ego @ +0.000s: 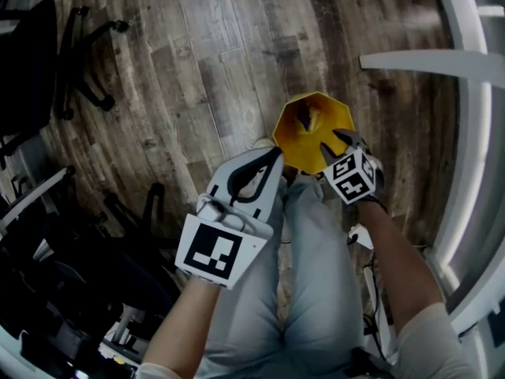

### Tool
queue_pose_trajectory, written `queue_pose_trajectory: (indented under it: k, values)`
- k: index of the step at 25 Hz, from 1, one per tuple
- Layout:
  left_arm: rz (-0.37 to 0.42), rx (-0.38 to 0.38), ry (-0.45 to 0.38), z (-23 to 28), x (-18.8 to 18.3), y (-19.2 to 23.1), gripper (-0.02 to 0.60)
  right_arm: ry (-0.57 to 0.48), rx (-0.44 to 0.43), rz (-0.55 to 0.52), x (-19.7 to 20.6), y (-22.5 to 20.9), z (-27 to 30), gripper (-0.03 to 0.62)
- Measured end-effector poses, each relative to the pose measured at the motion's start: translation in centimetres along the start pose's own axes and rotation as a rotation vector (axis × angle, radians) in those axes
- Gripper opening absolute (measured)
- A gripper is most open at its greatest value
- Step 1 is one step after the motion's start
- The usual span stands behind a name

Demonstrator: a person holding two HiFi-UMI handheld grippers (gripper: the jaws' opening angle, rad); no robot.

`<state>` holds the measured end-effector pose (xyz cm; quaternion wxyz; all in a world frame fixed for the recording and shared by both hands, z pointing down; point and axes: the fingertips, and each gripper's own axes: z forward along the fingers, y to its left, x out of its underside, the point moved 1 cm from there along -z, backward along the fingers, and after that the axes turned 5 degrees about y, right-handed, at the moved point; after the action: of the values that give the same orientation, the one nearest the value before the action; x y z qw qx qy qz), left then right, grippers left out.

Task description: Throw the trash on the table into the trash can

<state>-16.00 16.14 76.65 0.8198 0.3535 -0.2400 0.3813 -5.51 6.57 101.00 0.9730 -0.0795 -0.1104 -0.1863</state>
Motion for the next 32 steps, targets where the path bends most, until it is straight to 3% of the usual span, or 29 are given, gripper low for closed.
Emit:
queue_pose_trajectory:
  k: [6, 16, 23, 28, 32]
  values:
    - [0.007, -0.001, 0.000, -1.5, -1.6, -0.8, 0.002, -0.022, 0.004, 0.002, -1.3, -0.1, -3.0, 0.181]
    - [0.056, 0.017, -0.034, -5.4, -8.1, -4.5, 0.001, -0.144, -0.019, 0.134, -5.5, -0.1, -13.6, 0.173]
    - [0.092, -0.016, -0.031, -9.8, -12.5, -7.1, 0.002, -0.297, -0.023, 0.180, -10.0, 0.3, -24.7, 0.101]
    - [0.072, -0.024, -0.030, -13.6, -15.3, -10.5, 0.002, -0.433, -0.018, 0.201, -13.3, 0.3, -34.9, 0.063]
    - [0.082, -0.019, -0.085, -16.3, -18.8, -13.3, 0.001, -0.540, -0.017, 0.222, -15.4, 0.7, -42.5, 0.046]
